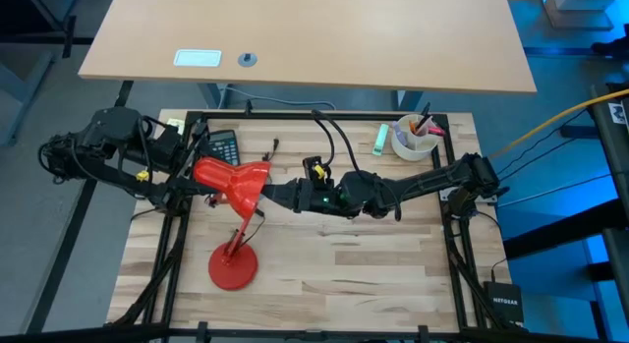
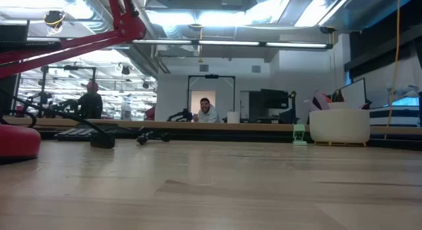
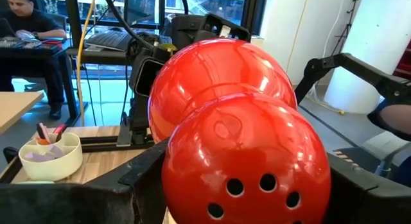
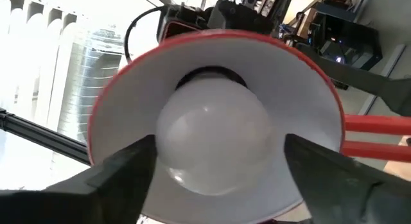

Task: Screw lightbulb
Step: Insert the white lightbulb into the red desk lamp, then adjust the red desk lamp

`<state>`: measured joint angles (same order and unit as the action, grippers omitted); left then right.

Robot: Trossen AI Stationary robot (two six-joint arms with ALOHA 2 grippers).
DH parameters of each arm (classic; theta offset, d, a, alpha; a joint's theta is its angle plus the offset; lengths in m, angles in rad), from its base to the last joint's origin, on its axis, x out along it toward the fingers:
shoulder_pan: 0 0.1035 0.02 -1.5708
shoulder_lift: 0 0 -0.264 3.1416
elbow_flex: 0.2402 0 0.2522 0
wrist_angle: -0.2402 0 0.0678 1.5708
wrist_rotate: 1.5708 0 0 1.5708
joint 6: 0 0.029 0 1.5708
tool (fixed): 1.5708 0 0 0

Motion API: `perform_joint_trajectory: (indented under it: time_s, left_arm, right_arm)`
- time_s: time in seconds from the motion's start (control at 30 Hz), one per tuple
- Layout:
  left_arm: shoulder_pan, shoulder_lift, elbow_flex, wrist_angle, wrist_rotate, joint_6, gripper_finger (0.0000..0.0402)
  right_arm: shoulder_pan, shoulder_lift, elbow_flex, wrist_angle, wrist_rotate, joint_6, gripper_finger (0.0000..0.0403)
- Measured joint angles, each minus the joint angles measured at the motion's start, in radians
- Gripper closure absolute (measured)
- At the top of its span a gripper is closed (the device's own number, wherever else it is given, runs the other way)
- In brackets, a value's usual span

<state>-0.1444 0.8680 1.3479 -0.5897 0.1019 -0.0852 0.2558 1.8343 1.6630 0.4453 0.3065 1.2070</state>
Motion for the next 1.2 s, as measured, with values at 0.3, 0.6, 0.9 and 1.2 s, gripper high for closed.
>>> perform_joint_trajectory:
  time_s: [0.3, 0.6, 0.9, 1.2]
  left_arm:
    - [0.000, -0.002, 0.000, -0.002, -0.004, -0.011, 0.0135]
    - [0.000, -0.002, 0.000, 0.006, -0.072, -0.007, 0.0135]
    - [0.002, 0.002, -0.001, 0.003, -0.226, 0.013, 0.0135]
    - [0.002, -0.001, 0.000, -0.012, -0.164, 0.032, 0.0135]
  right_arm:
    - [-0.001, -0.008, -0.001, -0.011, -0.103, -0.006, 0.0021]
    - [-0.002, -0.008, -0.001, -0.054, -0.236, -0.244, 0.0045]
    - [0.003, -0.067, 0.000, -0.302, -0.524, -0.582, 0.0049]
    - [0.024, -0.258, 0.000, -0.738, -0.238, -0.832, 0.0049]
